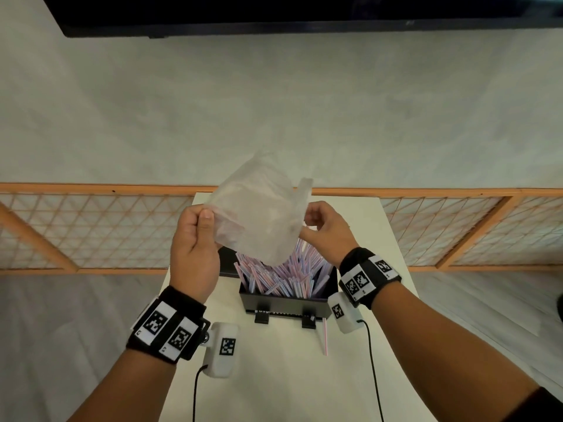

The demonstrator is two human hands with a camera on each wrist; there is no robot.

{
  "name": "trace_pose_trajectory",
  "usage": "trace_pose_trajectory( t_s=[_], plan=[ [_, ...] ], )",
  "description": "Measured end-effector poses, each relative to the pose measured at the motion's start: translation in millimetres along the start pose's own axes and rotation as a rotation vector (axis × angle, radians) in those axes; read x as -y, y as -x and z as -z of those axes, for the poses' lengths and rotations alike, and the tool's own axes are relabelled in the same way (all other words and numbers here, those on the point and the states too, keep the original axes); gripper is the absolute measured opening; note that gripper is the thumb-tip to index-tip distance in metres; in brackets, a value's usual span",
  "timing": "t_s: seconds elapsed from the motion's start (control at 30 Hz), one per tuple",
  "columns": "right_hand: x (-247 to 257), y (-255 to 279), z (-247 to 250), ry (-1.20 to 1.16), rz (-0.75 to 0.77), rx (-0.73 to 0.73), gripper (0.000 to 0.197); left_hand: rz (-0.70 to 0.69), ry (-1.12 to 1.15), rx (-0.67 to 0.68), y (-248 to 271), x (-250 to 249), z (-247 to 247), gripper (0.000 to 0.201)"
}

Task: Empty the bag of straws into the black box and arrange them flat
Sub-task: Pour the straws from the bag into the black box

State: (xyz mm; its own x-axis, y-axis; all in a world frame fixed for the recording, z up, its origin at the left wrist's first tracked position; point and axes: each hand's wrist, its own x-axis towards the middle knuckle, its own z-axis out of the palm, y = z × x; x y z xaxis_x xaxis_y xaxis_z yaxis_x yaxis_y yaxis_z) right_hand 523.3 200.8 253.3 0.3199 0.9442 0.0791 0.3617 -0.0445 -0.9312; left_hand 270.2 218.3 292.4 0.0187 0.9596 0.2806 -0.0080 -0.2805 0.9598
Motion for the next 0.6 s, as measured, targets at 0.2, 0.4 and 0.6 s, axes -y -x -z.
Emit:
trace_pose_trajectory(
  t_s=[0.2, 0.4, 0.6],
  plan=[
    [56.3, 13.9, 18.2, -0.019, 0.128, 0.093, 0.069, -0.092, 0.117, 0.073, 9.3, -24.1, 18.4, 0.025],
    [100.9, 26.2, -1.6, 0.12, 0.306, 0.331, 0.077, -0.21, 0.129, 0.15, 18.3, -42.2, 41.9, 0.021],
    [105.5, 54.9, -30.2, 0.103, 0.305, 0.372, 0.038, -0.23, 0.057, -0.058, 39.8, -38.1, 73.5, 0.02]
  ],
)
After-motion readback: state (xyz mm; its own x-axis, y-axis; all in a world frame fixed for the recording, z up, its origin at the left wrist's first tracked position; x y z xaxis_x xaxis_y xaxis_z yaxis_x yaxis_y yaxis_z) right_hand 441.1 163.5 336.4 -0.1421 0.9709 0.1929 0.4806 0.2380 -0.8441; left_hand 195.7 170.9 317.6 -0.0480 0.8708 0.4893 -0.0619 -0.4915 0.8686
